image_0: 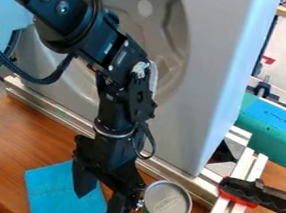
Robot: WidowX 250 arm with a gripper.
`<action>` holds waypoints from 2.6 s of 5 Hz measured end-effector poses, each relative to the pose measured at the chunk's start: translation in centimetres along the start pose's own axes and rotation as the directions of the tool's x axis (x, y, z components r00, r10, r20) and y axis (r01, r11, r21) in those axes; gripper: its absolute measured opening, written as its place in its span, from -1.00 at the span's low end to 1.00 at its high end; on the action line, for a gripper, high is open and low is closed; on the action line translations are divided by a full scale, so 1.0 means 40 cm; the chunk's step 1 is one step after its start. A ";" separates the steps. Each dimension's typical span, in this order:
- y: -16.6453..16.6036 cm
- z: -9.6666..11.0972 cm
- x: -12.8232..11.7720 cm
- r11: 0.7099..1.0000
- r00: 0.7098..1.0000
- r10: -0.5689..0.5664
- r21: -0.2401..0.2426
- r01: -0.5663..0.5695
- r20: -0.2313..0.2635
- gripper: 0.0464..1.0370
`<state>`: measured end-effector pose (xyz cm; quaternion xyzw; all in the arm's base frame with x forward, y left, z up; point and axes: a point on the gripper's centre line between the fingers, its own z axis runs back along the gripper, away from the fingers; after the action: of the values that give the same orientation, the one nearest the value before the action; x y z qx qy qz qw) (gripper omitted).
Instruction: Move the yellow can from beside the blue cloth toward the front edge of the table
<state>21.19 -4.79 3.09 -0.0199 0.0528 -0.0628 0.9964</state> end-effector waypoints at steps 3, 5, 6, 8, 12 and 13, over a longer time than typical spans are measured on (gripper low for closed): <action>-0.011 -0.020 0.091 0.991 0.976 0.133 -0.051 -0.126 0.175 0.93; -0.027 -0.080 0.186 0.983 0.945 0.184 -0.055 -0.176 0.272 0.92; -0.028 -0.109 0.224 0.979 0.937 0.204 -0.049 -0.198 0.284 0.93; -0.022 -0.125 0.221 0.965 0.938 0.261 -0.024 -0.262 0.228 0.93; -0.045 -0.173 0.050 0.973 0.971 0.217 -0.057 -0.224 -0.103 0.93; -0.037 -0.177 0.032 0.970 0.966 0.225 -0.059 -0.234 -0.130 0.93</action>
<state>21.51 -6.67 -4.02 -0.0466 0.1179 0.0539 0.9905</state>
